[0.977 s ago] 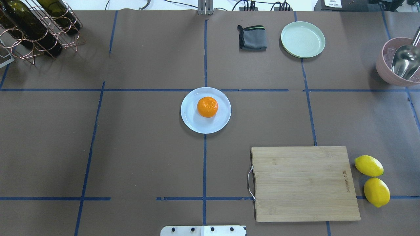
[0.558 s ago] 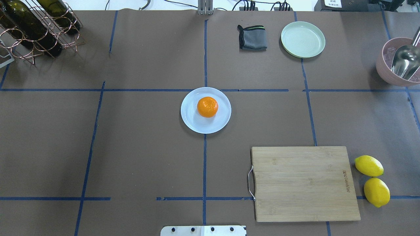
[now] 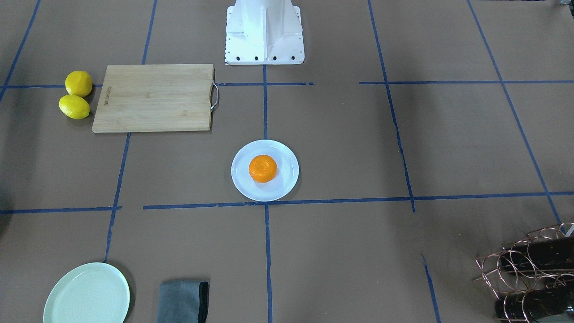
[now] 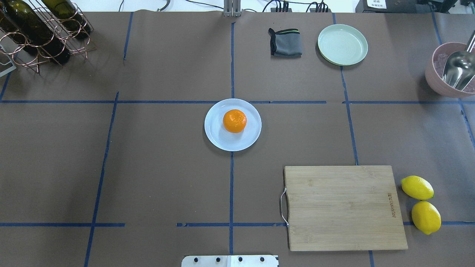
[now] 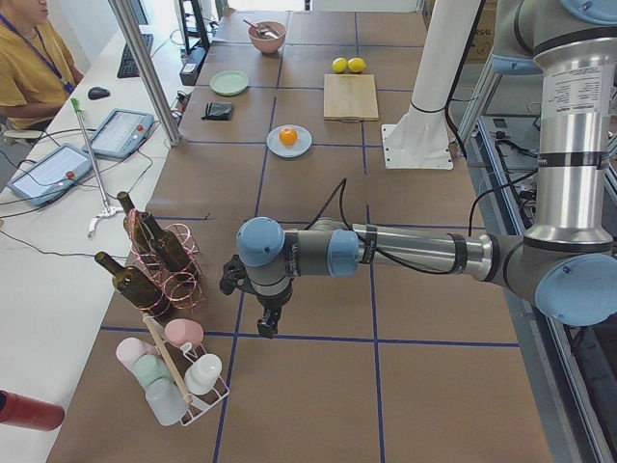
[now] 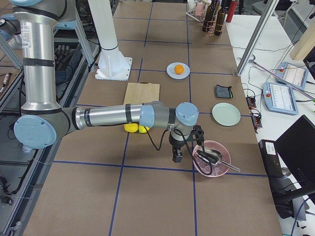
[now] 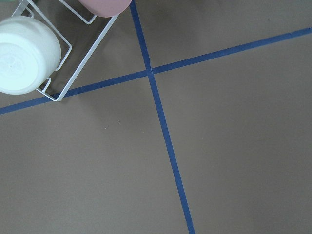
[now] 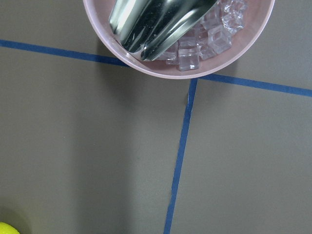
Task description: Pick orange to plate
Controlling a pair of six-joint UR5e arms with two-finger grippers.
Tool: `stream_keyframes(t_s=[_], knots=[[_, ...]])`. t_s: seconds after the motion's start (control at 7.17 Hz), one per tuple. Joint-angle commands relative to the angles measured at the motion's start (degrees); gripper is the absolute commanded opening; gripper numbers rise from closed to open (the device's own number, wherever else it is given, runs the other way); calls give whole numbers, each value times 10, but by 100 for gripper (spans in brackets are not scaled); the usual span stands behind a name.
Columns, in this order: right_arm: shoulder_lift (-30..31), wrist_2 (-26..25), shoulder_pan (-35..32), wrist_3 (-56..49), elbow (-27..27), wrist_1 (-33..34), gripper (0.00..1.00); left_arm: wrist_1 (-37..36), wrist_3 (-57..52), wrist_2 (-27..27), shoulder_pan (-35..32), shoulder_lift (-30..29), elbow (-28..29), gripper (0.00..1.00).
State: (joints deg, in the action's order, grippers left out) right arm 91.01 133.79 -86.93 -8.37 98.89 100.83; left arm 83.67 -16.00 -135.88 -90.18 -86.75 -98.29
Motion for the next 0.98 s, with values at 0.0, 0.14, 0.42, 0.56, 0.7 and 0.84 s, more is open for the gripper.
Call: stream_keyframes(t_s=[0.0,0.14,0.42,0.56,0.7,0.84], knots=[[8,2,0,1,3,0,100,0,1,-2,0,0,1,100],[8,2,0,2,3,-1,100,0,1,-2,-1,1,1,100],[5,4,-1,32,3,0,100,1,0,-2,-1,8,0,100],[1,2,-2,78,4,-9,100,1,0,-2,-1,12,-2,100],[2,2,-3,91,-2,-28,100,1,0,-2,-1,12,-1,100],[1,8,-2,99,-11,-29,100,1,2,-2,-1,12,1,100]])
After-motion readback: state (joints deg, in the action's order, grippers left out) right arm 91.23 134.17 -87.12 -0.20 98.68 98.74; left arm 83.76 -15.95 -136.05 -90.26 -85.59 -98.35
